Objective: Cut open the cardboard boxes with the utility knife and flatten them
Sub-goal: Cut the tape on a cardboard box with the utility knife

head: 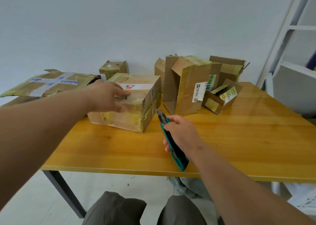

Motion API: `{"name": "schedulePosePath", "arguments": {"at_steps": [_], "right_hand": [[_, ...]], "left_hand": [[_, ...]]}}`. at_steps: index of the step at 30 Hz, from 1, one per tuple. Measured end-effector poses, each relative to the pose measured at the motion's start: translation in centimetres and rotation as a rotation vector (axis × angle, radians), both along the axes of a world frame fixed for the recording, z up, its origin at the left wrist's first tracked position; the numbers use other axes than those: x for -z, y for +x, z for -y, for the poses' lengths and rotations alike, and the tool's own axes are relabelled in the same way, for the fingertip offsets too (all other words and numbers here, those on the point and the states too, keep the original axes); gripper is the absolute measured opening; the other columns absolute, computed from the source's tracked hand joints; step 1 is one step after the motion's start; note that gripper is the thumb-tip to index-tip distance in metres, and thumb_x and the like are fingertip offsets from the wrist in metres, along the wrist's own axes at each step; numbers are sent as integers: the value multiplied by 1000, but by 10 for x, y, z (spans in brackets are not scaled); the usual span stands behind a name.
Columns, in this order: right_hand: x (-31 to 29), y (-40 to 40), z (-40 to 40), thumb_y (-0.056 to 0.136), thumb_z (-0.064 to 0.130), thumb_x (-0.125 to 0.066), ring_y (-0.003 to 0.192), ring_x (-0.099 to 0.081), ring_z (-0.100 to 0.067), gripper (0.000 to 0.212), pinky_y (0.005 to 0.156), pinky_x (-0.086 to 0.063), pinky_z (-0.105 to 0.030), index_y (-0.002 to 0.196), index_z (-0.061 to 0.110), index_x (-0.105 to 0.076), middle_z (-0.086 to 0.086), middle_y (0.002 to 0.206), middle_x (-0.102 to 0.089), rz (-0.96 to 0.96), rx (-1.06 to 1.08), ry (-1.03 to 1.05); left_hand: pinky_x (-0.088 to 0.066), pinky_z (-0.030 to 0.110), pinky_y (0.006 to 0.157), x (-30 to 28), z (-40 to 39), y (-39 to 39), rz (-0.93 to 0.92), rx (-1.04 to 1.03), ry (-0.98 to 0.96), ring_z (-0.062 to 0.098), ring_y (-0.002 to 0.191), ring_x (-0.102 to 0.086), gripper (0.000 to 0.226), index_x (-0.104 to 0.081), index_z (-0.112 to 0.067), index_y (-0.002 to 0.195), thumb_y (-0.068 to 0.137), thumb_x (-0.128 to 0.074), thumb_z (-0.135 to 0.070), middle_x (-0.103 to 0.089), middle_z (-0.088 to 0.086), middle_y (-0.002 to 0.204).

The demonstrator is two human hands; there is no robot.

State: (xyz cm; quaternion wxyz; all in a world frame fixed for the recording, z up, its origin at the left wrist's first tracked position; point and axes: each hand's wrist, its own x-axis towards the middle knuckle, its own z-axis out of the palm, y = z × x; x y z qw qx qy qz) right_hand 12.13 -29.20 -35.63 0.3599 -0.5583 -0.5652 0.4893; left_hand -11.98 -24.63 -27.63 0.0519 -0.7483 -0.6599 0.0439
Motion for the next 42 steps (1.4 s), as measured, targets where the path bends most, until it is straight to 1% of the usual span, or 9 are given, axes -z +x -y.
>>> {"name": "schedulePosePath", "arguments": {"at_steps": [3, 7, 9, 12, 14, 16, 20, 22, 42], "right_hand": [[5, -3, 0, 96, 15, -49, 55, -62, -18, 36, 57, -58, -37, 131, 23, -53, -11, 80, -67, 112, -8, 136], [7, -11, 4, 95, 17, -48, 69, -66, -16, 36, 62, -61, -39, 128, 32, -50, 4, 85, -64, 332, -48, 351], [7, -10, 1, 97, 20, -46, 69, -63, -14, 36, 56, -58, -35, 130, 33, -48, 7, 86, -63, 446, -16, 451], [5, -6, -6, 99, 22, -42, 65, -60, -13, 37, 49, -49, -30, 134, 32, -45, 7, 82, -62, 552, 27, 534], [4, -5, -9, 100, 23, -41, 68, -62, -14, 37, 56, -55, -34, 136, 31, -43, 6, 84, -61, 592, 38, 558], [3, -6, -13, 100, 23, -40, 71, -62, -15, 37, 62, -57, -39, 137, 31, -42, 4, 85, -62, 615, 39, 565], [3, -10, -19, 101, 23, -40, 69, -62, -12, 38, 61, -58, -36, 138, 30, -42, 5, 86, -60, 622, 25, 601], [2, -12, -21, 101, 22, -40, 69, -61, -11, 42, 60, -57, -33, 143, 29, -40, 7, 86, -57, 594, 38, 615], [12, -8, -28, 101, 30, -40, 74, -63, -12, 51, 61, -55, -29, 152, 30, -36, 1, 100, -71, 654, -22, 704]], "left_hand": [[-37, 40, 107, 2, 3, -7, 22, -1, 12, 21, 134, -38, 63, -38, -44, 144, 86, -52, -65, -37, -11, 152], [-43, 33, 84, 9, 0, 10, -12, -42, 116, 20, 119, -47, 62, -46, -43, 140, 86, -39, -73, -49, -6, 136], [-39, 35, 88, 11, -4, 16, -36, -44, 160, 22, 121, -43, 61, -47, -42, 139, 87, -38, -72, -49, -3, 134], [-28, 42, 107, 15, -10, 15, 113, -19, 95, 27, 135, -29, 59, -47, -36, 136, 87, -44, -68, -39, 0, 146], [-37, 38, 100, 19, -13, 14, 263, -3, 0, 26, 123, -43, 61, -42, -29, 132, 84, -45, -68, -47, 3, 137], [-42, 33, 85, 22, -14, 16, 324, -24, -37, 23, 104, -52, 62, -34, -26, 135, 87, -45, -64, -53, 1, 120], [-34, 38, 107, 16, -20, 12, 203, 12, -67, 25, 137, -37, 74, -22, -44, 150, 82, -30, -72, -34, -4, 154], [-28, 39, 113, 11, -23, 10, 203, 31, -79, 20, 144, -27, 77, -23, -47, 150, 77, -25, -73, -25, -10, 158], [-32, 34, 108, 26, -29, -1, 242, 71, -19, 16, 142, -30, 58, -27, -51, 146, 90, -30, -65, -28, -18, 156]]}}
